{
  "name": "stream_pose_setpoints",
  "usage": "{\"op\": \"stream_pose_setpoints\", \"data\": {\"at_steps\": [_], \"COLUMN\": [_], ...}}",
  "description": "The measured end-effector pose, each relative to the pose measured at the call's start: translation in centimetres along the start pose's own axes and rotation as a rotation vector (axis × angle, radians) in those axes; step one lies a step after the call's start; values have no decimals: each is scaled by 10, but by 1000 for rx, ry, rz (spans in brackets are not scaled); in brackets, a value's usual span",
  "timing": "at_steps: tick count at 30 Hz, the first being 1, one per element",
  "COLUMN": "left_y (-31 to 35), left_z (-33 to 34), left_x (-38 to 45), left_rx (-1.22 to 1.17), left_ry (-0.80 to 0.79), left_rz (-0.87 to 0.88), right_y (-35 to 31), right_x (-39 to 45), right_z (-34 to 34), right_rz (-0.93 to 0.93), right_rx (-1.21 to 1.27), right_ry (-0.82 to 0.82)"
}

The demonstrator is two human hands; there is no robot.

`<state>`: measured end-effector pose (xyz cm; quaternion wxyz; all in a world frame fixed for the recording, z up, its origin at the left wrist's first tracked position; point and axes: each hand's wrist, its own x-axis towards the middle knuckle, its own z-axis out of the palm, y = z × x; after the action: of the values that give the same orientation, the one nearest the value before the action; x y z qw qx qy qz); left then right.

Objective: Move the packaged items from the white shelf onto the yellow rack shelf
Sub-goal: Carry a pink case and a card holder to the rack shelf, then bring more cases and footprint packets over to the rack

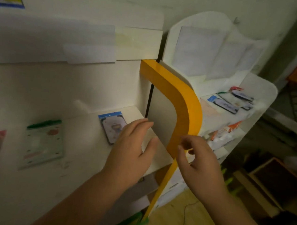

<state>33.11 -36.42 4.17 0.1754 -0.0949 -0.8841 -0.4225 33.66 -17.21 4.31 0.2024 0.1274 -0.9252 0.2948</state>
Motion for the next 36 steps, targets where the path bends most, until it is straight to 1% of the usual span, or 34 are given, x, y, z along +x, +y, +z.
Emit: {"op": "stream_pose_setpoints", "data": {"at_steps": [4, 8, 12, 15, 22, 29, 32, 36], "left_y": [35, 57, 77, 93, 140, 196, 208, 209], "left_z": [9, 28, 59, 93, 182, 270, 298, 323], "left_x": [-2, 3, 11, 18, 44, 71, 78, 91], "left_rx": [62, 84, 64, 117, 253, 230, 242, 288], "left_ry": [-53, -124, -164, -184, -199, -176, -170, -192], "left_rz": [185, 320, 360, 374, 242, 54, -21, -109], "right_y": [20, 44, 76, 105, 191, 286, 321, 350], "right_x": [-11, -21, -30, -33, -25, -17, -10, 7], "right_z": [-23, -46, -67, -84, -137, -185, -196, -198], "right_rz": [97, 201, 282, 293, 237, 193, 203, 203], "right_rx": [-160, -203, -202, -230, -244, -230, -209, -162], "right_ry": [1, 24, 10, 0, -13, -81, -125, -163]}}
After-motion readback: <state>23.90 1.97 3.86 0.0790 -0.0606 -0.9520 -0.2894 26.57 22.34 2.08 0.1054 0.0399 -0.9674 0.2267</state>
